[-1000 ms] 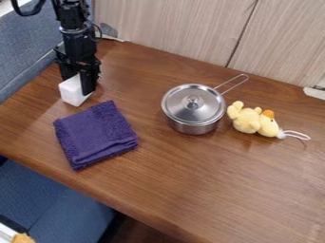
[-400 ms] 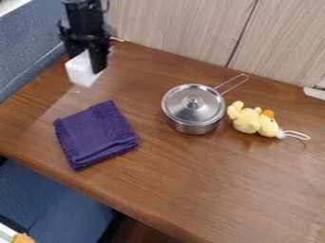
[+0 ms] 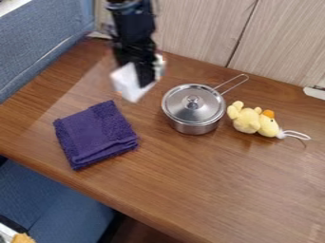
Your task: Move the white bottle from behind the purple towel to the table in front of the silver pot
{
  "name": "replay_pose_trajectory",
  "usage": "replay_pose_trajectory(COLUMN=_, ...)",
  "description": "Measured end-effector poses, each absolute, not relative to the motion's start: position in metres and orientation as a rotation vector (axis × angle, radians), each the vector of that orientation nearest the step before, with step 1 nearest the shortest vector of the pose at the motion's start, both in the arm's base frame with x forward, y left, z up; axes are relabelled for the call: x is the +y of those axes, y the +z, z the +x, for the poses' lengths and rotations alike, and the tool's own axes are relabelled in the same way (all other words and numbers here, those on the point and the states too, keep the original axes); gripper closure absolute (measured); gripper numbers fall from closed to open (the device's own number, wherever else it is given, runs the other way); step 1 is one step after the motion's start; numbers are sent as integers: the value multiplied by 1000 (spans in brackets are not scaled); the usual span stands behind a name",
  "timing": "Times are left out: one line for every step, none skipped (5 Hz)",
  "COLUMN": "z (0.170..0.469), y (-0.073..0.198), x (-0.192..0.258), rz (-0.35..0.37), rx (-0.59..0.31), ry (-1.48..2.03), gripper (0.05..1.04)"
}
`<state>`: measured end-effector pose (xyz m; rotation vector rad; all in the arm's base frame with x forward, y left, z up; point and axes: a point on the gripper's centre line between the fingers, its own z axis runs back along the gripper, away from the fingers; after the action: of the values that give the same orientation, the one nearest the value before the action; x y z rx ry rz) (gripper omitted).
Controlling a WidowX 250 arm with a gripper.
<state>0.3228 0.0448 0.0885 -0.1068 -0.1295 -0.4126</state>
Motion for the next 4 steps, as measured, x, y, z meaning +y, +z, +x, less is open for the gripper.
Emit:
replay_pose_trajectory(z=306, y=81, x=1, rz=-130, rx=-114, ry=-540, gripper=426)
replay_pose_trajectory(z=286, y=68, x=-25, rz=-135, rx=-93, ry=-640, gripper=426)
replay_pose_trajectory(z=267, y=51, x=-45, rz=-126, rx=-53, ry=-739, gripper=426)
replay_pose_trajectory(z=264, y=40, x=-49, rz=-123, rx=-55, ry=-751, gripper=426)
